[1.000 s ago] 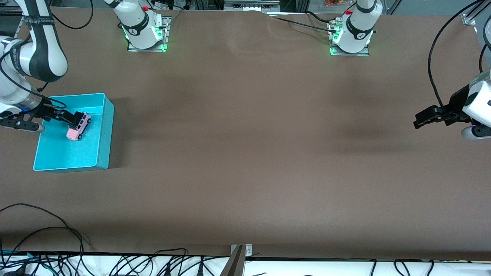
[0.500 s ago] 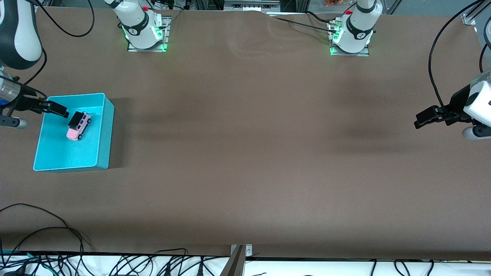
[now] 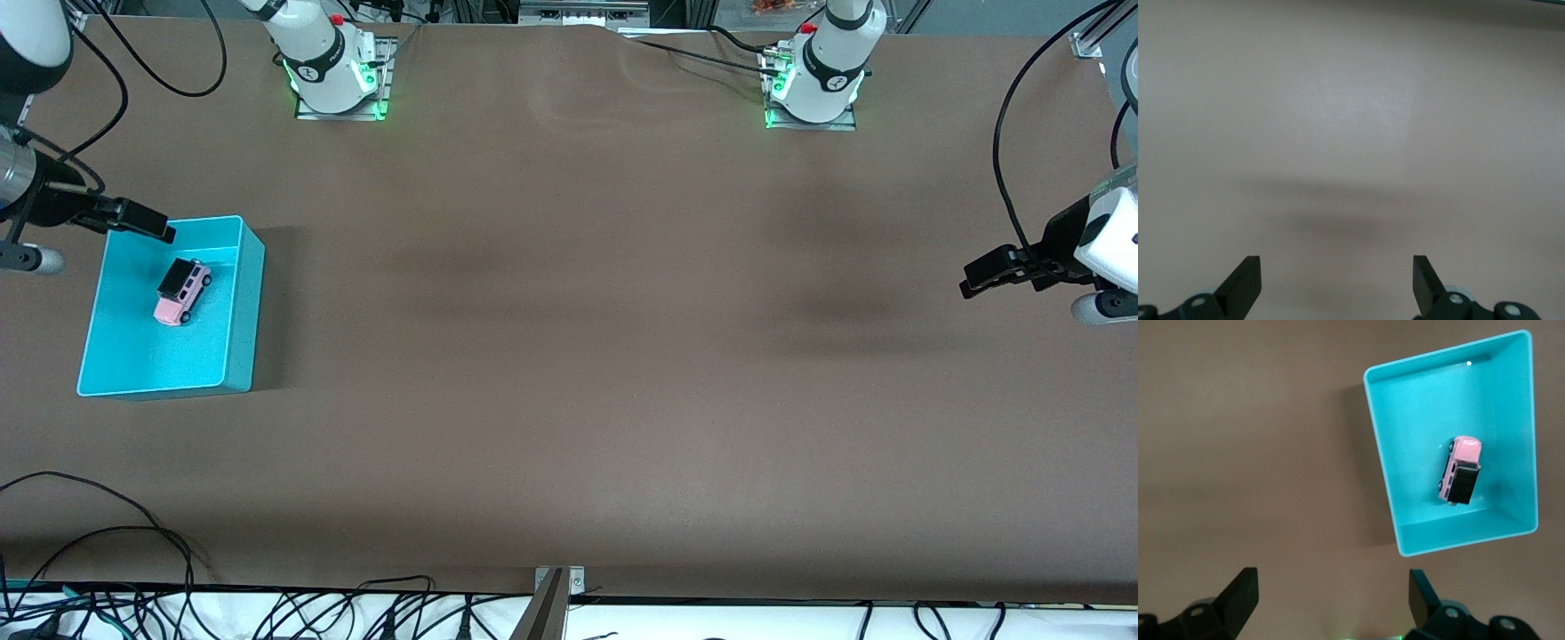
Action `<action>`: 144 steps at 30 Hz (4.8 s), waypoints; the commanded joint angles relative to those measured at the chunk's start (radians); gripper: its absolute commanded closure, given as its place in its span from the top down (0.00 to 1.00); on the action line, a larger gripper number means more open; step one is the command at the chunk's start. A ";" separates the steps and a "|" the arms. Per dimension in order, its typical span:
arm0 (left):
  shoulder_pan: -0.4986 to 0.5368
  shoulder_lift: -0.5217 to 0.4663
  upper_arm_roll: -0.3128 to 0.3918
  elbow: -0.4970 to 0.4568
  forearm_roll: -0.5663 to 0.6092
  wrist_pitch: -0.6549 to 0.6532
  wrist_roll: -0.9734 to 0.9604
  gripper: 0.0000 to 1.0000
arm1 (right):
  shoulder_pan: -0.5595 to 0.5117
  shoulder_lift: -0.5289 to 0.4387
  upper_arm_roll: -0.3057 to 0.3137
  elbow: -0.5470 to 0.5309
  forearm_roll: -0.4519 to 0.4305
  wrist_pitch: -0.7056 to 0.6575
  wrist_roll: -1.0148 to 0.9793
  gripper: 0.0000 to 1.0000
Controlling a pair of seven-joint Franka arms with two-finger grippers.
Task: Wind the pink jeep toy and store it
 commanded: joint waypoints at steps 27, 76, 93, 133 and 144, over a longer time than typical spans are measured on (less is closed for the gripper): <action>0.006 -0.006 0.001 0.015 -0.025 0.020 0.012 1.00 | -0.021 -0.019 0.082 0.085 0.007 -0.102 -0.094 1.00; 0.006 0.001 -0.067 0.017 -0.013 0.021 0.011 1.00 | -0.016 0.010 0.070 0.145 -0.005 -0.012 -0.117 1.00; 0.015 0.003 -0.065 0.017 -0.013 0.021 0.011 1.00 | -0.019 0.008 0.065 0.145 -0.010 -0.015 -0.118 1.00; 0.020 0.006 -0.065 0.018 -0.014 0.021 0.012 1.00 | -0.014 0.004 0.070 0.145 -0.034 -0.026 -0.120 1.00; 0.020 0.009 -0.065 0.018 -0.014 0.021 0.011 1.00 | -0.014 0.005 0.070 0.145 -0.037 -0.043 -0.120 1.00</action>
